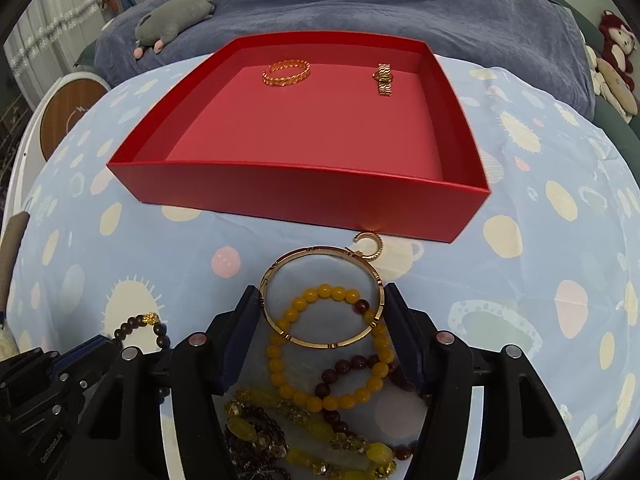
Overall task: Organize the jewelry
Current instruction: 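Grasp the thin gold bangle with the right tool, then carry the black bracelet with the left tool while the right tool carries the bangle into the box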
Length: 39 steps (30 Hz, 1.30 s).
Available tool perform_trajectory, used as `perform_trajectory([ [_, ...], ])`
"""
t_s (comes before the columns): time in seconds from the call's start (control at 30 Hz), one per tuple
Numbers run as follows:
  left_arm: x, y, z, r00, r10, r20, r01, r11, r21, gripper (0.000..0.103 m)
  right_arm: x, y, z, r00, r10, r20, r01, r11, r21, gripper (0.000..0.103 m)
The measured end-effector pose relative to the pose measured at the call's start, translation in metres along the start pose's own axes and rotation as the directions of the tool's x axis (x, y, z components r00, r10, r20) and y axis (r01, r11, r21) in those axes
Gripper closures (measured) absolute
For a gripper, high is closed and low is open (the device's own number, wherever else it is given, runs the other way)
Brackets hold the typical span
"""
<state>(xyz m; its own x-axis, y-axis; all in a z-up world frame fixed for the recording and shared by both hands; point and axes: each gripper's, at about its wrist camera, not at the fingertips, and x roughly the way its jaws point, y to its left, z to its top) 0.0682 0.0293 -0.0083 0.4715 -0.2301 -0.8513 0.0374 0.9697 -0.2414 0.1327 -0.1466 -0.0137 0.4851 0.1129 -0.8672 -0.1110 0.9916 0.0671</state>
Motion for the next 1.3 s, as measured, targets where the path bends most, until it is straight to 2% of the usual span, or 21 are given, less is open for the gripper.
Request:
perform_trajectory([
  [0.47, -0.037, -0.024, 0.006, 0.996, -0.068, 0.05, 0.067, 0.997, 0.028, 0.095, -0.06, -0.03, -0.024, 0.996, 0.053, 0.069, -0.061, 0.99, 0.126, 0.043],
  [0.67, -0.055, -0.048, 0.015, 0.992, -0.115, 0.054, 0.111, 0.99, 0.083, 0.095, -0.078, -0.04, -0.032, 0.994, 0.058, 0.089, -0.071, 0.985, 0.155, 0.043],
  [0.8, -0.071, -0.066, 0.034, 0.984, -0.16, 0.075, 0.15, 0.981, 0.127, 0.095, -0.086, -0.045, -0.028, 0.992, 0.058, 0.108, -0.074, 0.985, 0.157, 0.043],
  [1.03, -0.079, -0.086, 0.096, 0.97, -0.194, 0.149, 0.168, 0.971, 0.169, 0.095, -0.089, -0.056, 0.016, 0.984, 0.07, 0.163, -0.094, 0.984, 0.149, 0.043],
  [1.17, -0.064, -0.087, 0.137, 0.969, -0.161, 0.186, 0.129, 0.976, 0.174, 0.095, -0.081, -0.057, 0.05, 0.98, 0.07, 0.185, -0.094, 0.988, 0.125, 0.043],
  [1.3, -0.042, -0.079, 0.167, 0.973, -0.132, 0.191, 0.104, 0.983, 0.152, 0.095, -0.062, -0.054, 0.082, 0.98, 0.075, 0.185, -0.095, 0.99, 0.104, 0.043],
])
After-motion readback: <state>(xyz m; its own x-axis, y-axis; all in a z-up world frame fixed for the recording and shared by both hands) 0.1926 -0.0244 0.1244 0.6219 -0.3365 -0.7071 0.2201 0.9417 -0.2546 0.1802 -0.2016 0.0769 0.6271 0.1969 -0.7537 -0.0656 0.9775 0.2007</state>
